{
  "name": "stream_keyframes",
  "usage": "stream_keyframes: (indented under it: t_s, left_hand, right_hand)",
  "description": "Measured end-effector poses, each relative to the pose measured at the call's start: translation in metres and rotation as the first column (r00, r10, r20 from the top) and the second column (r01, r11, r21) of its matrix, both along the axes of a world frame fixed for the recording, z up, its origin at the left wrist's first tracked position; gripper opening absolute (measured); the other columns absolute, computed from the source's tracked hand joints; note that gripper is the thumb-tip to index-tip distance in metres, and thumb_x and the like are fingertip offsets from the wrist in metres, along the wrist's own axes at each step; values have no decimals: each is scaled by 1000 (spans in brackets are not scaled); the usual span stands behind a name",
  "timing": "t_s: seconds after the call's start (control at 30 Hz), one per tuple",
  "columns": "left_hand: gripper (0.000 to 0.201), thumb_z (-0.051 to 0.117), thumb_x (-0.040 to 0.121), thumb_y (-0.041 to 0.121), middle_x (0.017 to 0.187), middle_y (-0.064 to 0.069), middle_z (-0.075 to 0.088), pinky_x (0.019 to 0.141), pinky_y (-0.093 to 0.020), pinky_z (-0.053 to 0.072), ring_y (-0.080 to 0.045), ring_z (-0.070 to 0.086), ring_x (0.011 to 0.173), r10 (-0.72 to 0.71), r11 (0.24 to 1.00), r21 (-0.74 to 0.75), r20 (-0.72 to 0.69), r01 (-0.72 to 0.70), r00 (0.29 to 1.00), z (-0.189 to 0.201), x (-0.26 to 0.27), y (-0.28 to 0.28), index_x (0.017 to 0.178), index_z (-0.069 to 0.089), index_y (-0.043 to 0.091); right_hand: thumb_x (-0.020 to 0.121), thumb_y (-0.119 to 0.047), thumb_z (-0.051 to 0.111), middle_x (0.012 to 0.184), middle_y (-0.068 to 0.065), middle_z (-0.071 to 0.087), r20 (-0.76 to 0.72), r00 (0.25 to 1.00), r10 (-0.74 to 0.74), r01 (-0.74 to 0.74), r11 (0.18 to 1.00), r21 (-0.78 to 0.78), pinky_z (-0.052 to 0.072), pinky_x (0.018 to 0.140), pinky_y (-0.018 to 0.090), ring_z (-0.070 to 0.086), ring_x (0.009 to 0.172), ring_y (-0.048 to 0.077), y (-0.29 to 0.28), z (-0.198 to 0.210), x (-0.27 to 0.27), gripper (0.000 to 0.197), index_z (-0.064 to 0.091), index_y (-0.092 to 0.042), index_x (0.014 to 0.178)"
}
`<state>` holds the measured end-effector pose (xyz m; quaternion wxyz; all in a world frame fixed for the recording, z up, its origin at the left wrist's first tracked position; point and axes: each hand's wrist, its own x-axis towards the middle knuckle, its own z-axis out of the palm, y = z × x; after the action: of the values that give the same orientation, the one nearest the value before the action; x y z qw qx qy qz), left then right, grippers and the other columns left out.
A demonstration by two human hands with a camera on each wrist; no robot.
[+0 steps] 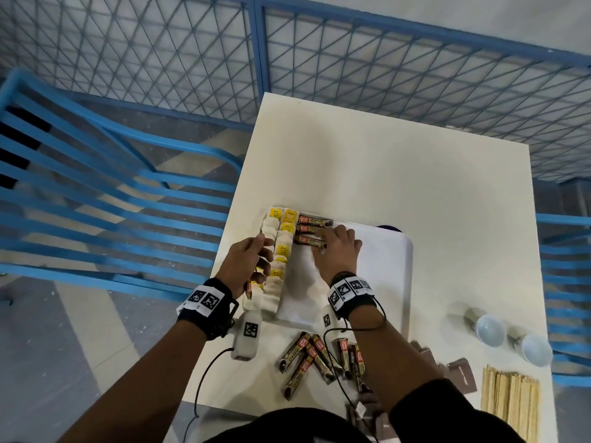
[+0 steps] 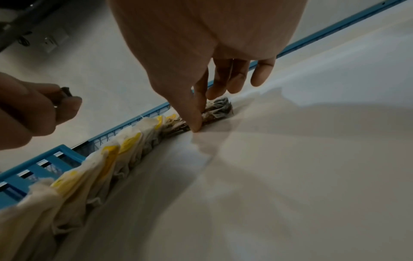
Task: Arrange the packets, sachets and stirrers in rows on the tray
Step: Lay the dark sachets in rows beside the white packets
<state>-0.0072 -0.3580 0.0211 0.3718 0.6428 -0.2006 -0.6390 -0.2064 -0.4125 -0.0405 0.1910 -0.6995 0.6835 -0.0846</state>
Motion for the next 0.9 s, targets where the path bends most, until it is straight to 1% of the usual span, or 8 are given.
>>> stream_keyframes:
  t_s: [0.1, 0.2, 0.33, 0.4, 0.53, 0.73, 0.83, 0.9]
  left_hand:
    - [35, 45, 108, 37, 77, -9, 61, 36, -20, 26, -20, 48, 49, -34, 999, 9, 8, 34, 999, -1, 3, -4, 108, 62, 6]
    - [35, 46, 107, 38, 77, -8, 62, 37, -19, 24, -17, 47, 45, -58, 998, 22, 25, 57, 998, -1, 4, -7, 107, 61, 6]
    - [35, 52, 105, 36, 83, -6, 57, 38, -20, 22, -16, 48, 54, -63, 997, 52, 40, 61, 997, -5, 6, -11, 104, 67, 5]
    - [34, 54, 105, 35, 78, -6, 55, 38, -20, 23, -16, 46, 56, -73, 996, 46, 68, 70, 995, -8, 8, -10, 105, 72, 7]
    - [27, 56, 104, 33, 64, -8, 50, 38, -22, 28, -13, 35, 46, -115, 993, -10, 142, 117, 983, -11, 12, -8, 104, 78, 16]
    - [21, 68, 97, 30, 71, -2, 64, 40, -23, 30, -16, 47, 57, -39, 998, -33, 185, 45, 982, -15, 10, -9, 105, 76, 13]
    - [17, 69, 96, 29, 88, -7, 72, 38, -21, 31, -15, 56, 63, -17, 999, -43, 220, 28, 975, -13, 7, -9, 103, 76, 15]
    - [15, 69, 96, 28, 89, -9, 73, 37, -21, 30, -19, 59, 65, -5, 998, -54, 217, 17, 976, -11, 4, -10, 100, 75, 15]
  right_hand:
    - [71, -27, 75, 101, 5, 60, 17, 1000, -5, 6, 999, -39, 39, 83, 44, 52, 97, 33, 1, -1, 2, 35, 67, -22, 104]
    - [73, -27, 72, 101, 3, 61, 19, 1000, -7, 8, 999, -31, 38, 84, 44, 52, 98, 32, 3, -4, 2, 30, 66, -23, 102]
    - [75, -27, 72, 99, 1, 63, 25, 999, -35, 36, 999, -20, 36, 84, 44, 53, 99, 31, 1, -8, 4, 20, 67, -24, 94]
    - [76, -26, 72, 99, 0, 64, 39, 998, -45, 46, 999, -22, 35, 85, 44, 53, 100, 31, -1, -8, 6, 19, 68, -23, 94]
    - [77, -25, 71, 98, 0, 64, 58, 997, -58, 59, 998, -18, 33, 85, 43, 53, 100, 30, -3, -6, 7, 19, 68, -23, 96]
    - [79, -29, 71, 101, -2, 62, 80, 996, -49, 53, 997, -49, 33, 85, 41, 53, 100, 27, 2, -2, 4, 25, 66, -24, 103]
    - [82, -26, 66, 94, -7, 62, 215, 975, -48, 59, 997, -45, 38, 82, 37, 54, 94, 20, 7, 6, 8, 15, 65, -26, 97]
    - [87, -24, 67, 83, -12, 63, 396, 916, -59, 39, 998, 58, 43, 75, 30, 56, 79, 10, 10, 18, 16, 8, 67, -26, 94]
